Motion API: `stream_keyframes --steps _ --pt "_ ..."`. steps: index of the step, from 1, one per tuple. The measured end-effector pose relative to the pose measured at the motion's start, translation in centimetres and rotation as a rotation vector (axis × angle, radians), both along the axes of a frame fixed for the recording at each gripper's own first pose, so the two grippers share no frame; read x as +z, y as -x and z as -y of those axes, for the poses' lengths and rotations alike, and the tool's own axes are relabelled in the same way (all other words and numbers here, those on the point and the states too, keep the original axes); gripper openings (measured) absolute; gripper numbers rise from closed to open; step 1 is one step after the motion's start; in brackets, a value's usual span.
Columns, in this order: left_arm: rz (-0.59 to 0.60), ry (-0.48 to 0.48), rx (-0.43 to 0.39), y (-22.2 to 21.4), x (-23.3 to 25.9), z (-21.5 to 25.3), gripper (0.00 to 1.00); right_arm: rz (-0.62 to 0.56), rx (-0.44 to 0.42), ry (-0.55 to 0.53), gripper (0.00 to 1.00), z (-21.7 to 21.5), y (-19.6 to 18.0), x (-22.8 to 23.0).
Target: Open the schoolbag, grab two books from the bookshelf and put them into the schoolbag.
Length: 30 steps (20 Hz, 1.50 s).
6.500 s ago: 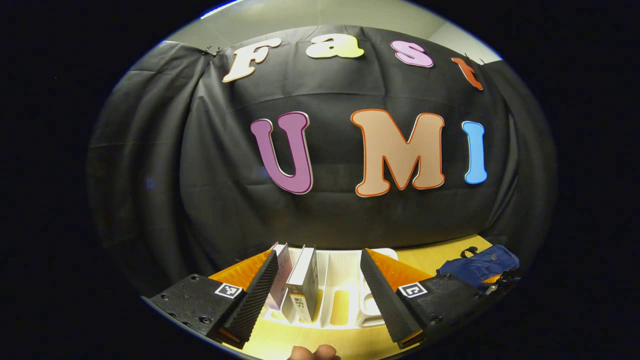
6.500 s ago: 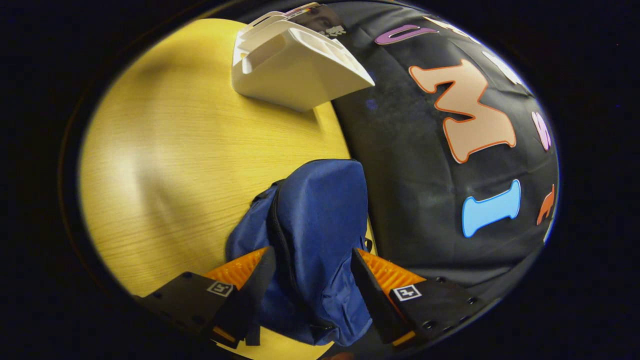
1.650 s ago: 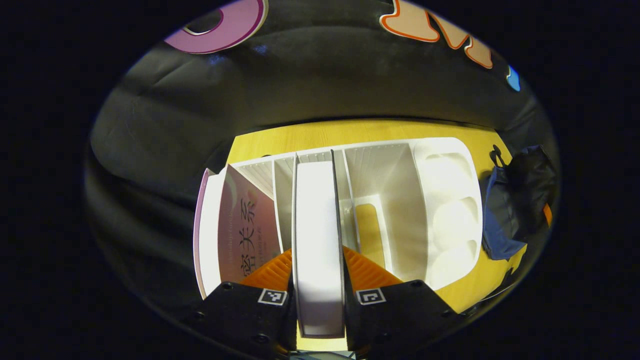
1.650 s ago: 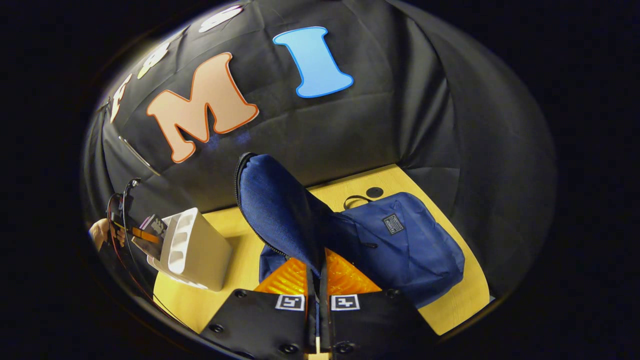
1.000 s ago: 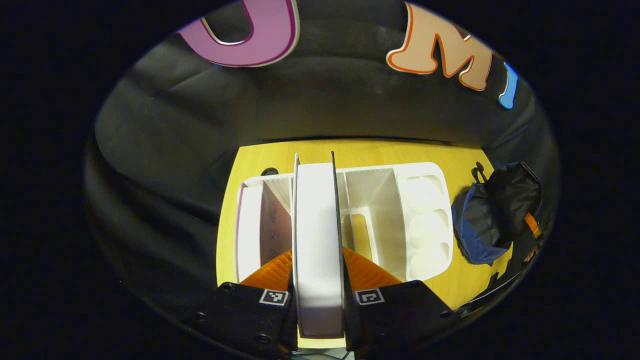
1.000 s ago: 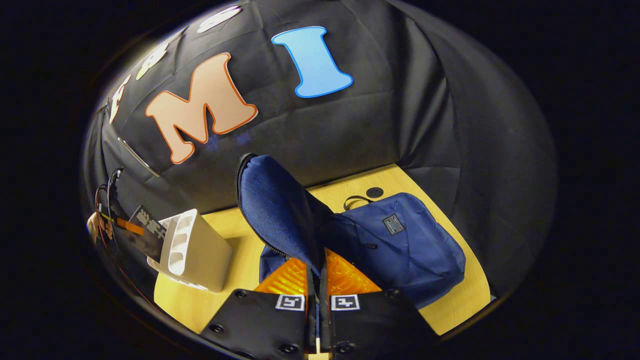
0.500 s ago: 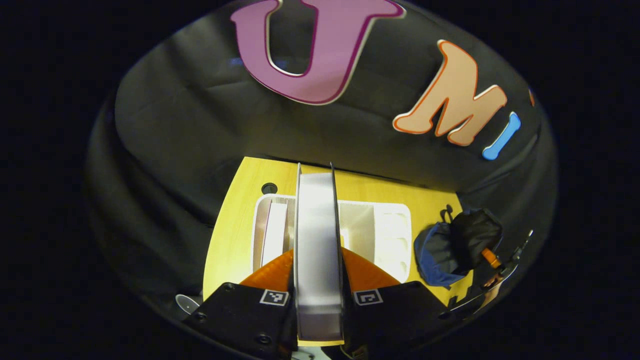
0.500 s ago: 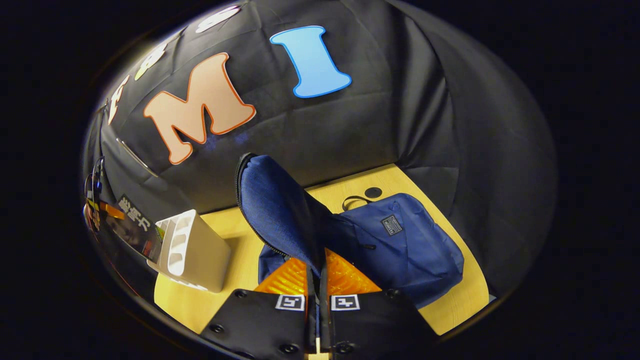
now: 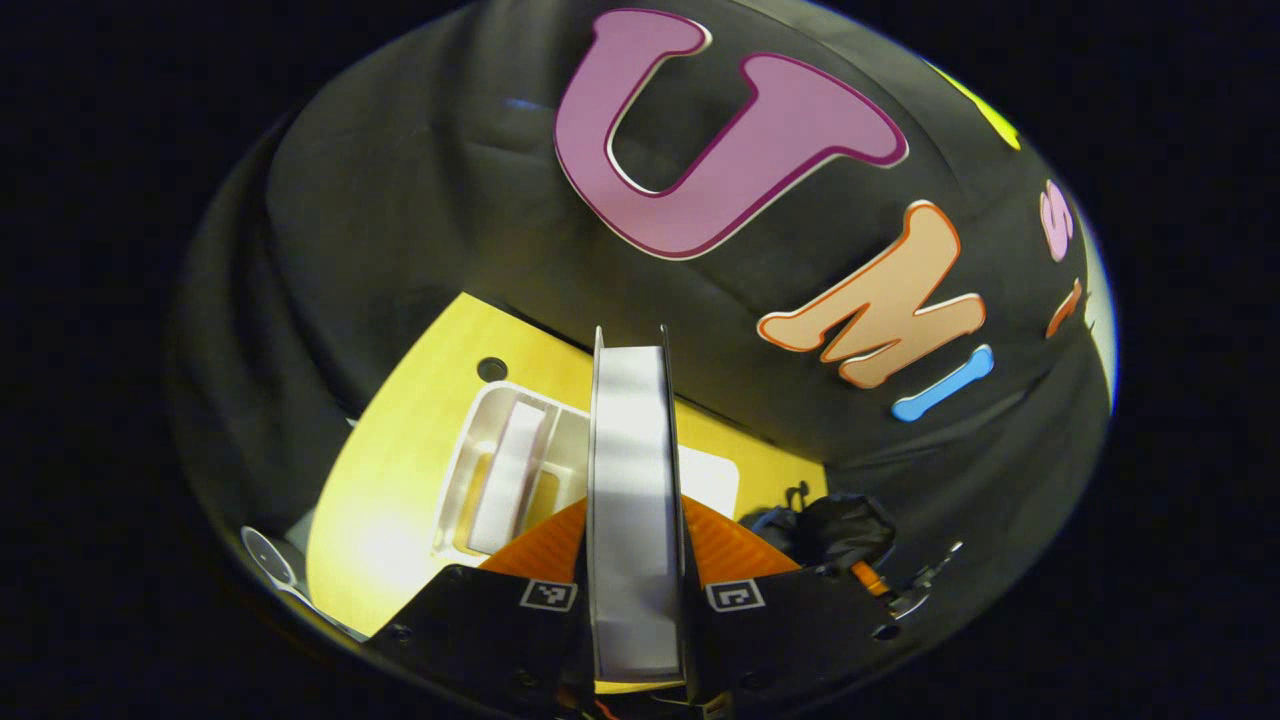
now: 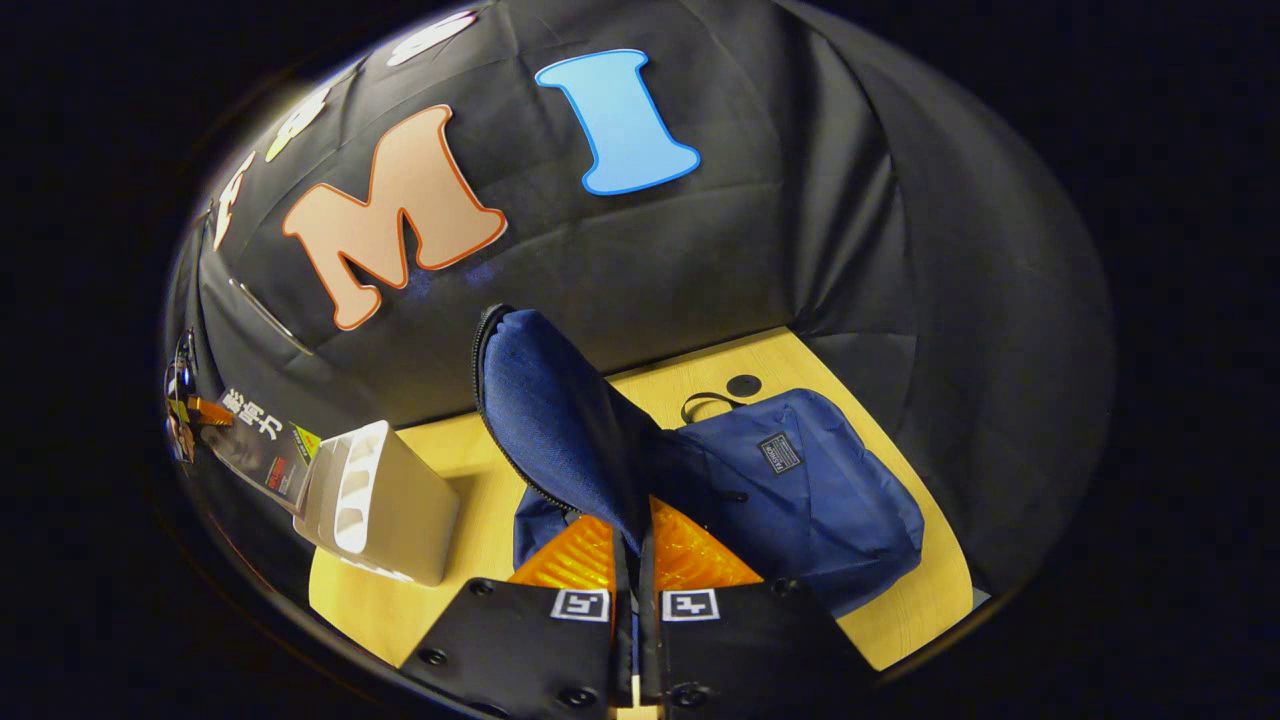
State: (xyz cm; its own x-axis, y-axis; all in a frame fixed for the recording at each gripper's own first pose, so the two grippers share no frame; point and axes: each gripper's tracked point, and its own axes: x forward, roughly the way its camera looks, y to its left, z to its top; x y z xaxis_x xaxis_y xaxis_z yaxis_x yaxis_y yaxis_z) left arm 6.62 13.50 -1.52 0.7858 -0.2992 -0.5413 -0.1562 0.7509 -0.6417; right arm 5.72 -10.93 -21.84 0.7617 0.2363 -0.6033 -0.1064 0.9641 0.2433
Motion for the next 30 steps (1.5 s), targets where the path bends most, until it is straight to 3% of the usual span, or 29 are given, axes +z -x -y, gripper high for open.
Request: stream_keyframes --steps 6,9,12,15,26,27,30 --pt "0.045 0.255 0.056 -0.6 -0.3 4.3 0.32 -0.004 0.005 -0.017 0.06 -0.1 0.0 0.0" --pt "0.028 0.303 0.055 -1.4 -2.1 7.5 0.31 -0.007 0.023 -0.020 0.06 -0.1 0.1 0.1" --pt "-0.006 0.346 0.026 -1.7 -4.0 12.1 0.31 -0.004 0.023 -0.032 0.09 0.1 0.0 0.5" --pt "-0.030 0.388 -0.025 -2.1 -5.5 17.6 0.32 -0.002 0.021 -0.044 0.06 0.2 0.0 0.5" --pt "-0.160 0.358 -0.208 -6.0 -12.9 34.8 0.34 0.022 -0.015 -0.106 0.09 1.3 0.0 1.8" --pt "-0.171 0.347 -0.224 -6.2 -13.5 35.9 0.32 0.024 -0.021 -0.109 0.04 1.4 0.0 1.4" --pt "-0.188 0.344 -0.247 -7.6 -14.8 38.9 0.34 0.029 -0.022 -0.124 0.04 1.1 -0.2 1.4"
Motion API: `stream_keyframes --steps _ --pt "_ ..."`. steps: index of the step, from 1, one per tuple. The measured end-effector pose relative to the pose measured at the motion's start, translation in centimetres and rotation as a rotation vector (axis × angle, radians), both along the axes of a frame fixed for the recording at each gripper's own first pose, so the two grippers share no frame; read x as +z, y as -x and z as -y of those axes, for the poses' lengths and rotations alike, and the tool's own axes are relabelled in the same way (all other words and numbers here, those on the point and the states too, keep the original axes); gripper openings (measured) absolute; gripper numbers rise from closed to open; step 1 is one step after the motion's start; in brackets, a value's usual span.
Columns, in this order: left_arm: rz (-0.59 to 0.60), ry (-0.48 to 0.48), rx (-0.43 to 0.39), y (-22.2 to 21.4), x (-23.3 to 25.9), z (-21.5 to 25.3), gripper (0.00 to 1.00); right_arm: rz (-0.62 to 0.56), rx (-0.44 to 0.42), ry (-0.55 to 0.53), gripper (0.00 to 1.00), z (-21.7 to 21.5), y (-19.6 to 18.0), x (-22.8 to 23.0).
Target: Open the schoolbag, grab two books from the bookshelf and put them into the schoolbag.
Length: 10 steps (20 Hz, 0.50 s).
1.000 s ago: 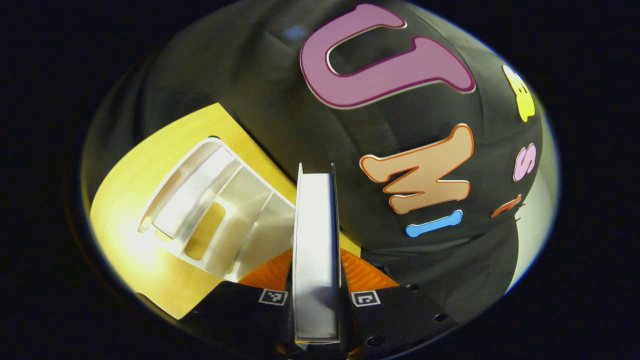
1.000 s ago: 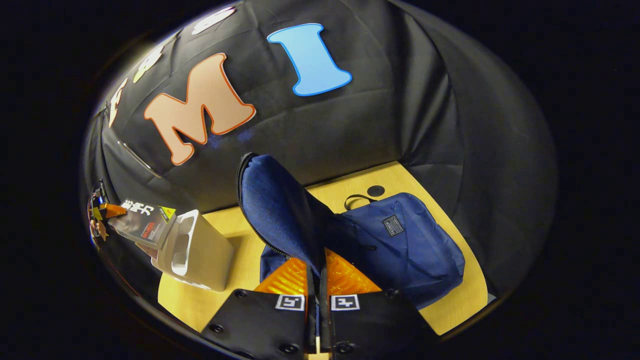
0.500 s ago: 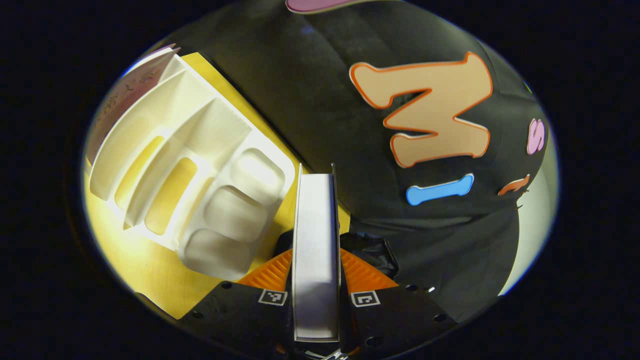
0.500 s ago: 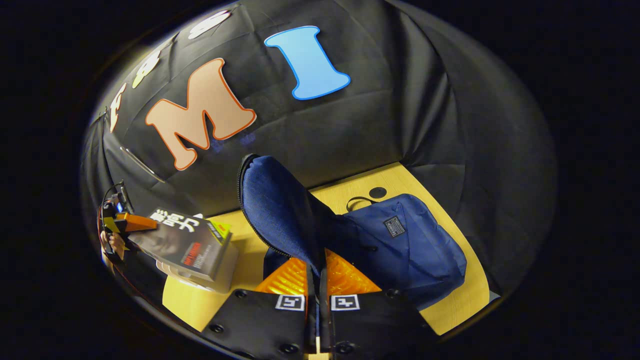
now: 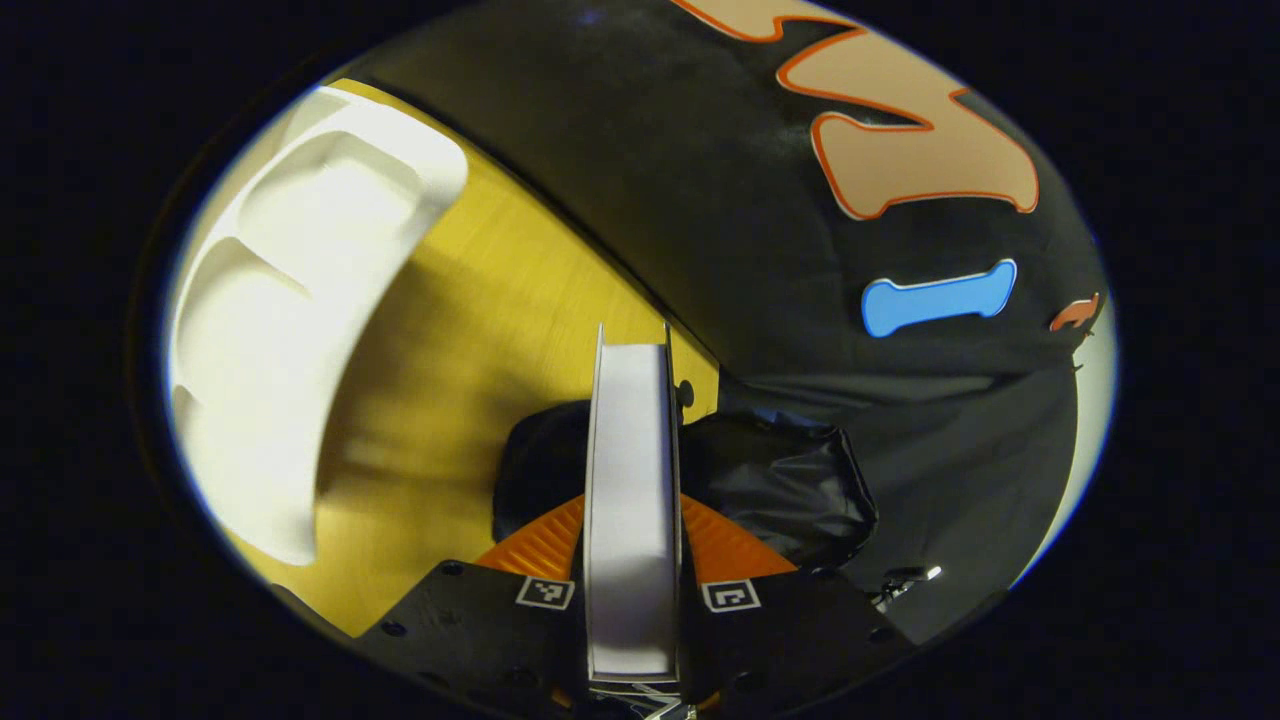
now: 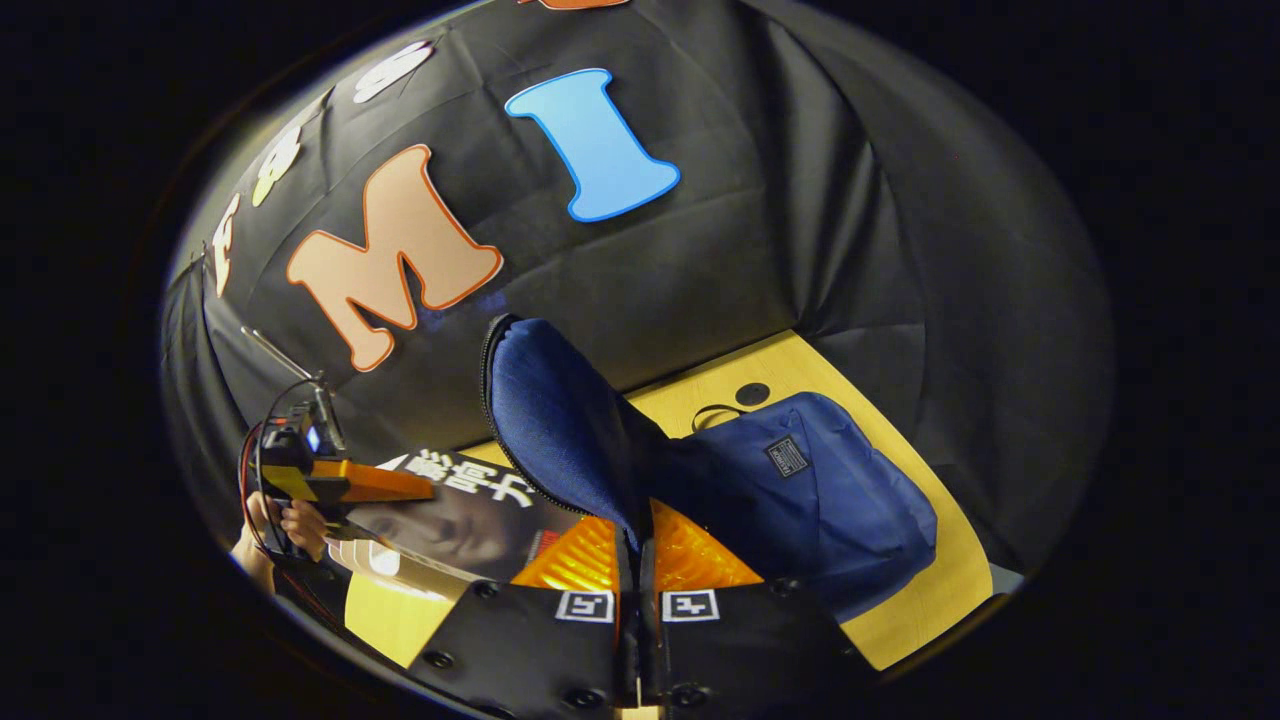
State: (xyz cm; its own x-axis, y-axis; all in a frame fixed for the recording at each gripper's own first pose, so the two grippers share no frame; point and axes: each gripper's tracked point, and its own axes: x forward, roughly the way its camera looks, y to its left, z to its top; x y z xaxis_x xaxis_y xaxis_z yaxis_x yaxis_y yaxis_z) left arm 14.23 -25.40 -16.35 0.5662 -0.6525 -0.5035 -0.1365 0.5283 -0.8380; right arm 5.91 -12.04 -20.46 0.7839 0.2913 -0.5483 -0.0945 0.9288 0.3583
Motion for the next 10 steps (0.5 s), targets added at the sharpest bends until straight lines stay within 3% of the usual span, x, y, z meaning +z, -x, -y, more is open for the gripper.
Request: stream_keyframes --steps 10 --pt "-0.062 0.035 -0.058 -1.7 -4.8 9.6 0.32 0.041 0.041 -0.021 0.04 -1.0 -0.3 0.8"
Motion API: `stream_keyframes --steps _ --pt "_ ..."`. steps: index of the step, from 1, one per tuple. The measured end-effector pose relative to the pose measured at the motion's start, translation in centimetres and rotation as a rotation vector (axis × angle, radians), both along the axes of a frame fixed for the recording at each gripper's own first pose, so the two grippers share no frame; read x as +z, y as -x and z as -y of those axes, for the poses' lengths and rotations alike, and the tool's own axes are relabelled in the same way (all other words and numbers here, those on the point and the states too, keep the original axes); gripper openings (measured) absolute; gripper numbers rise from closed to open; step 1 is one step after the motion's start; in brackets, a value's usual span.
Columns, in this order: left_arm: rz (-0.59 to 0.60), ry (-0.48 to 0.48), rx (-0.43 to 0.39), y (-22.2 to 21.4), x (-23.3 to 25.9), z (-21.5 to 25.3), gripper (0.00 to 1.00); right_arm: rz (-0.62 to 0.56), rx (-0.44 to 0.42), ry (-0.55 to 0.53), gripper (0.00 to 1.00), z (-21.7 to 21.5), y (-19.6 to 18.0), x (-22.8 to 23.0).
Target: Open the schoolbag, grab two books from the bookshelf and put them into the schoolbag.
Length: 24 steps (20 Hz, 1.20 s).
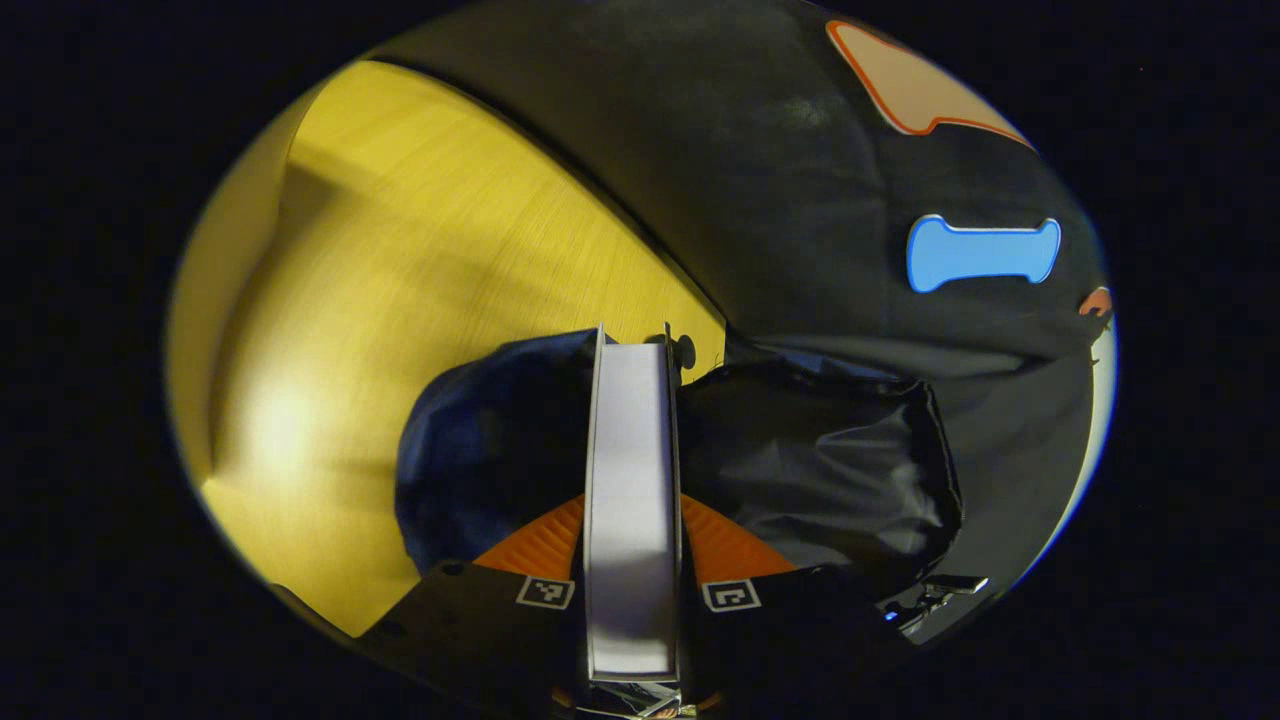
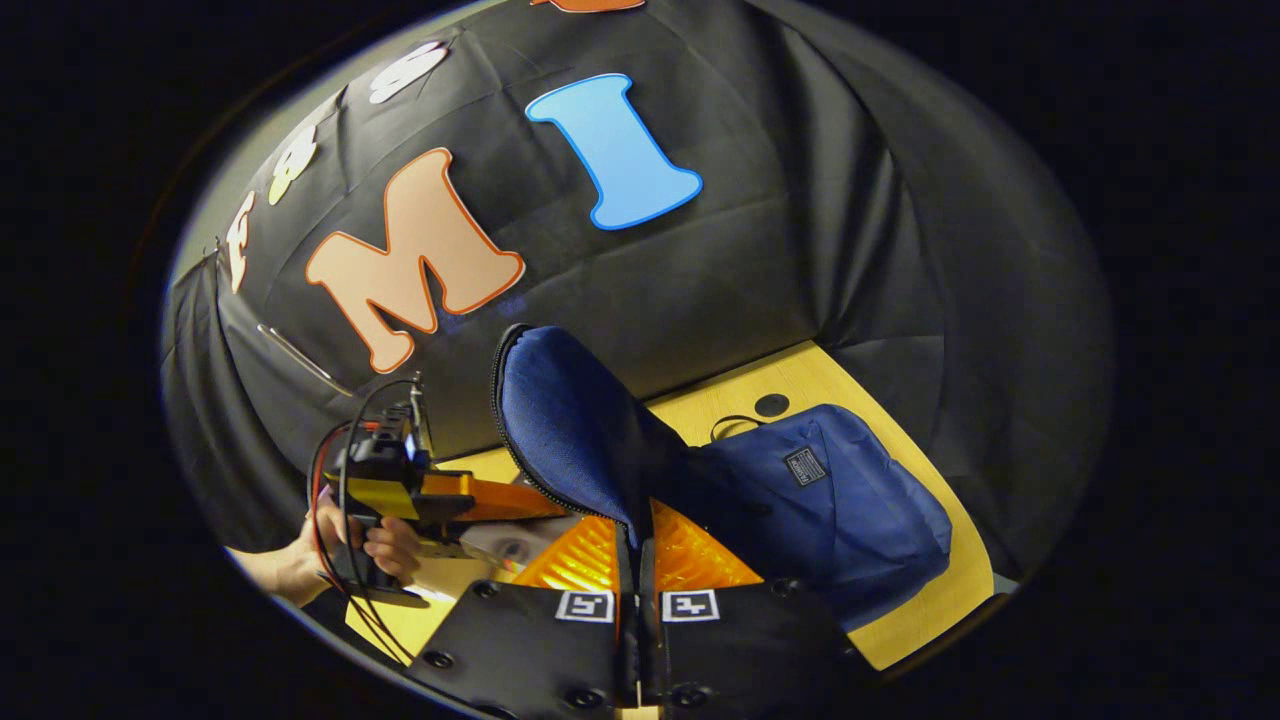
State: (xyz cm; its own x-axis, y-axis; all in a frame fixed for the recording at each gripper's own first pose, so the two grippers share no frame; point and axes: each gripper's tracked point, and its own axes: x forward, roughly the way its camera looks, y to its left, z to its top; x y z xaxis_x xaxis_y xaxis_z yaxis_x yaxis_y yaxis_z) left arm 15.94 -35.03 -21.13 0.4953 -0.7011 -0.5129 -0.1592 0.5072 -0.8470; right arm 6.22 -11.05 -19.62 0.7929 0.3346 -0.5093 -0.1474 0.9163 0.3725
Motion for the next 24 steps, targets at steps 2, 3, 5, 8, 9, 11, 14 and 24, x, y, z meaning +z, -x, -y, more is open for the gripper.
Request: stream_keyframes --steps 2,3,5,8,9,11,14,24 --pt "-0.003 0.047 0.028 -0.2 -0.2 1.5 0.32 0.003 0.002 -0.008 0.02 0.0 0.1 0.2" --pt "-0.008 0.070 0.041 -0.3 -0.4 2.3 0.32 0.005 0.004 -0.011 0.04 0.0 0.2 0.3" --pt "-0.013 0.101 0.059 -0.4 -0.9 4.0 0.32 0.009 0.015 -0.015 0.04 0.0 0.2 0.3" --pt "-0.029 0.139 0.066 0.3 -1.7 6.3 0.32 0.011 0.025 -0.024 0.04 -0.2 0.2 0.5" --pt "-0.034 0.143 0.067 0.6 -1.9 6.7 0.32 0.011 0.027 -0.026 0.04 -0.2 0.2 0.4" --pt "-0.043 0.144 0.065 0.8 -2.2 7.2 0.33 0.014 0.028 -0.026 0.04 -0.2 0.2 0.5" --pt "-0.083 0.077 0.048 0.8 -4.0 6.8 0.36 0.006 0.021 -0.031 0.04 -0.3 0.2 0.4" --pt "-0.091 -0.389 -0.148 2.7 -9.6 2.9 0.86 -0.011 0.006 -0.042 0.02 -0.5 0.1 -0.4"
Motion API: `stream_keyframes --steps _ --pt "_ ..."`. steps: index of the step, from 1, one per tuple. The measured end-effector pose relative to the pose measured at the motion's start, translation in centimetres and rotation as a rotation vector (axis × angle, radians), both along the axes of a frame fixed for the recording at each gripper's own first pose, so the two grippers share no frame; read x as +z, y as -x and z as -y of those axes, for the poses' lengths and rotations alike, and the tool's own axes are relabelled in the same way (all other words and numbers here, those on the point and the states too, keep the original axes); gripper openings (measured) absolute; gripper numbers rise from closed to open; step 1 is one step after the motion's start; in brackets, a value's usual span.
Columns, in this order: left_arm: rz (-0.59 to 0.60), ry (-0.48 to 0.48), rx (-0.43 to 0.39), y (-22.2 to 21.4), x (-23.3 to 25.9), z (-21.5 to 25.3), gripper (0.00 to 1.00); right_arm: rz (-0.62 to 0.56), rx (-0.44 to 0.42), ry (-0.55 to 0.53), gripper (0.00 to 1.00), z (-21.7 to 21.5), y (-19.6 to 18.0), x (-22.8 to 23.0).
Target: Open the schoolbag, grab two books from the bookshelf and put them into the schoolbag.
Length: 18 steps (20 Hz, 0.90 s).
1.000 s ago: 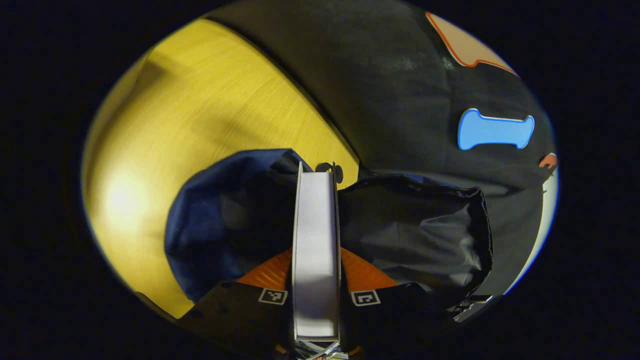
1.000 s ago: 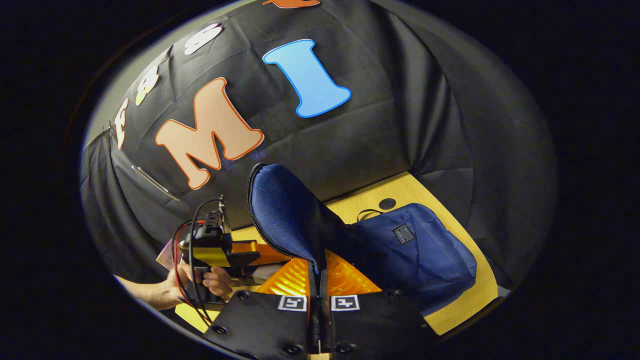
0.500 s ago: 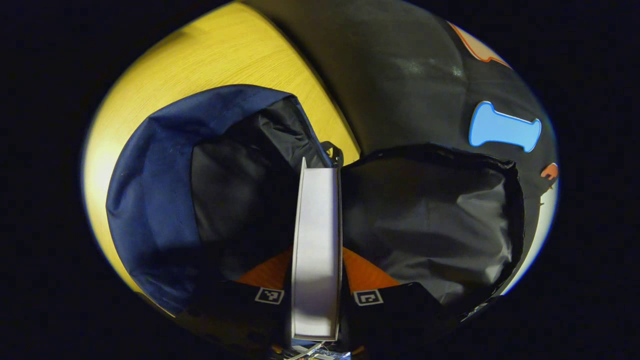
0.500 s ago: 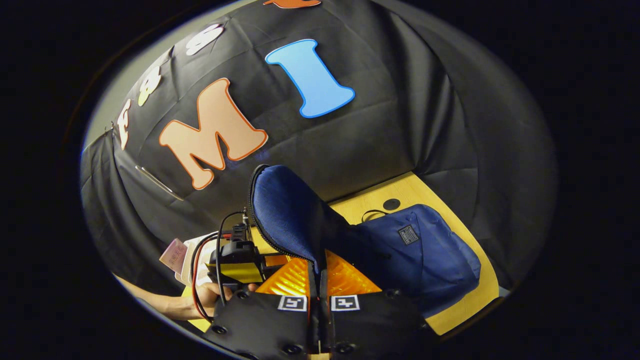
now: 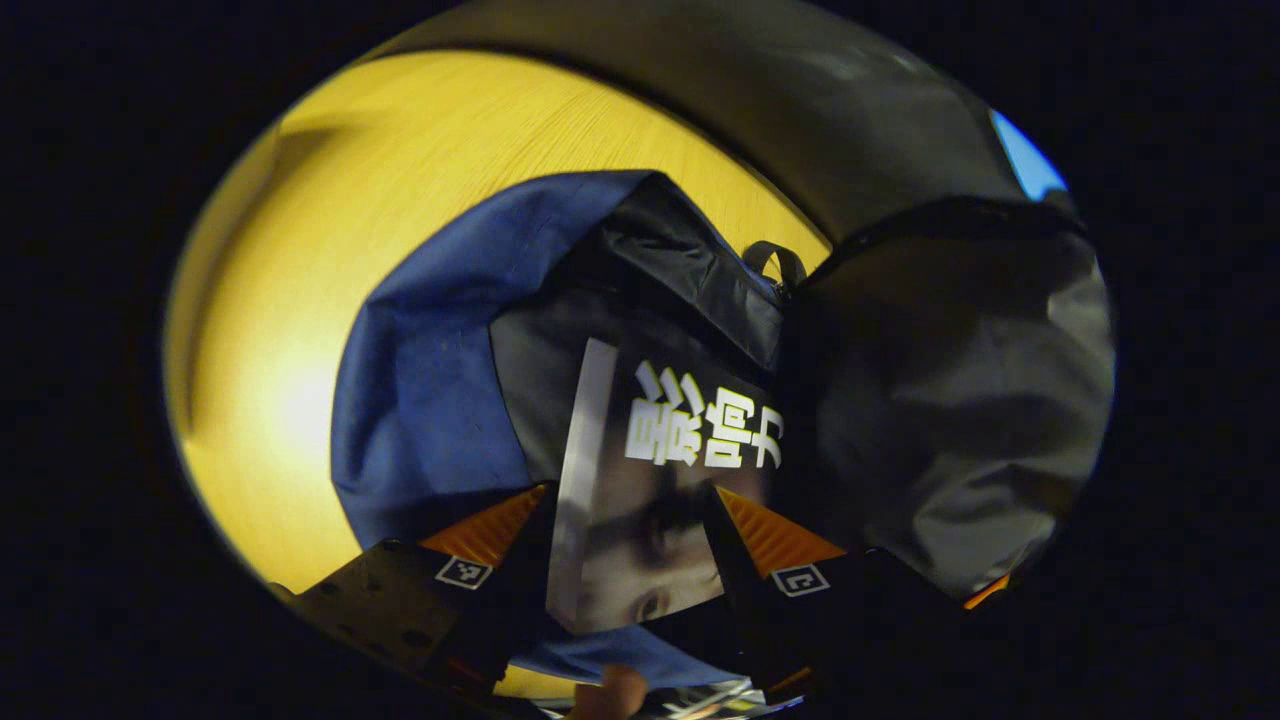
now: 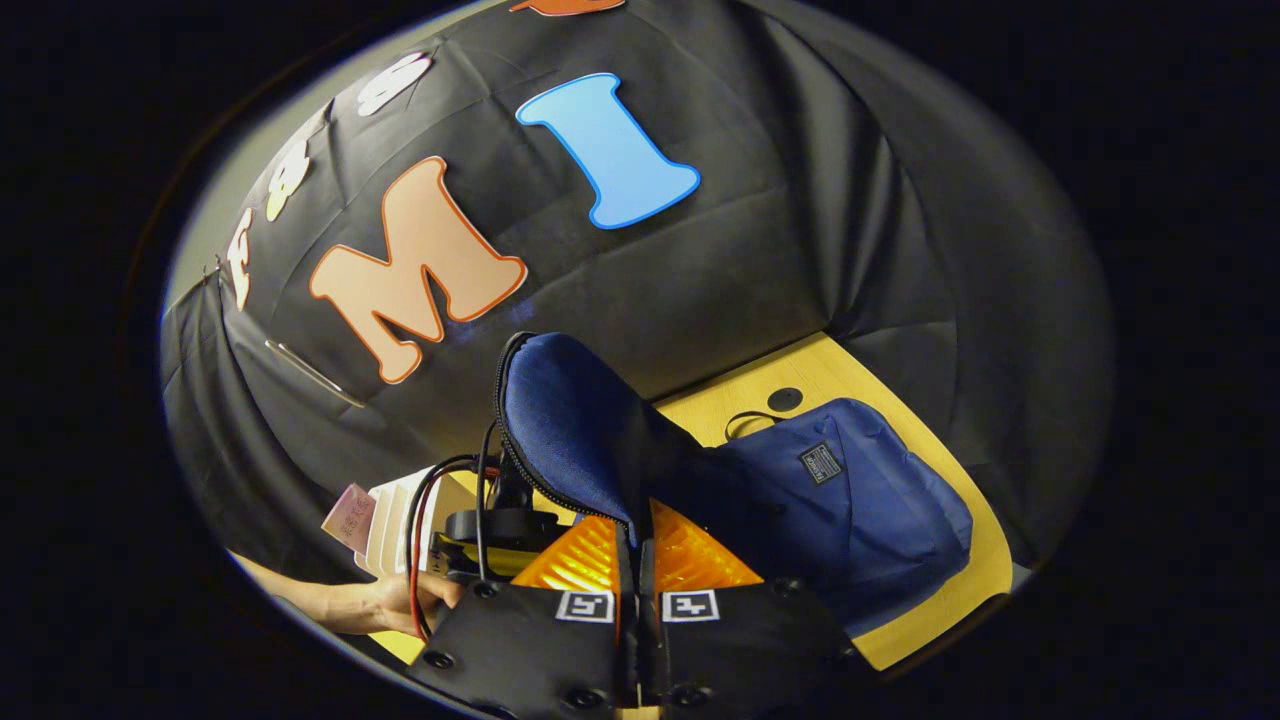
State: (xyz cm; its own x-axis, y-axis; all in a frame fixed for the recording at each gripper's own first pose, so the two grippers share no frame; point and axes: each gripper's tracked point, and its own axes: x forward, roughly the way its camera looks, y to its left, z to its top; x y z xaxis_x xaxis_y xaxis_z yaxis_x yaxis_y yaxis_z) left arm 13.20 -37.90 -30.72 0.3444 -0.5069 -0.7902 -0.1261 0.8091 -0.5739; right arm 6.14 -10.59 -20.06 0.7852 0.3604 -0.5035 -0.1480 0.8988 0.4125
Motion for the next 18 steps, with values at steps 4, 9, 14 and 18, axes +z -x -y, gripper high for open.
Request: stream_keyframes --steps 4,9,14,18 --pt "0.203 -0.203 -0.104 -1.9 -0.5 -3.8 0.95 0.000 0.002 0.021 0.02 -0.2 0.1 -0.2" --pt "0.413 -0.332 -0.232 -2.4 2.0 -7.5 0.98 -0.003 -0.012 0.018 0.02 -0.1 0.1 -0.3" --pt "0.556 -0.231 -0.231 0.2 8.8 -10.3 0.97 -0.007 -0.021 0.020 0.04 0.0 0.1 -0.2" --pt "0.687 -0.253 -0.180 1.8 14.0 -15.3 0.97 -0.011 -0.026 0.027 0.02 -0.1 0.2 -0.3"
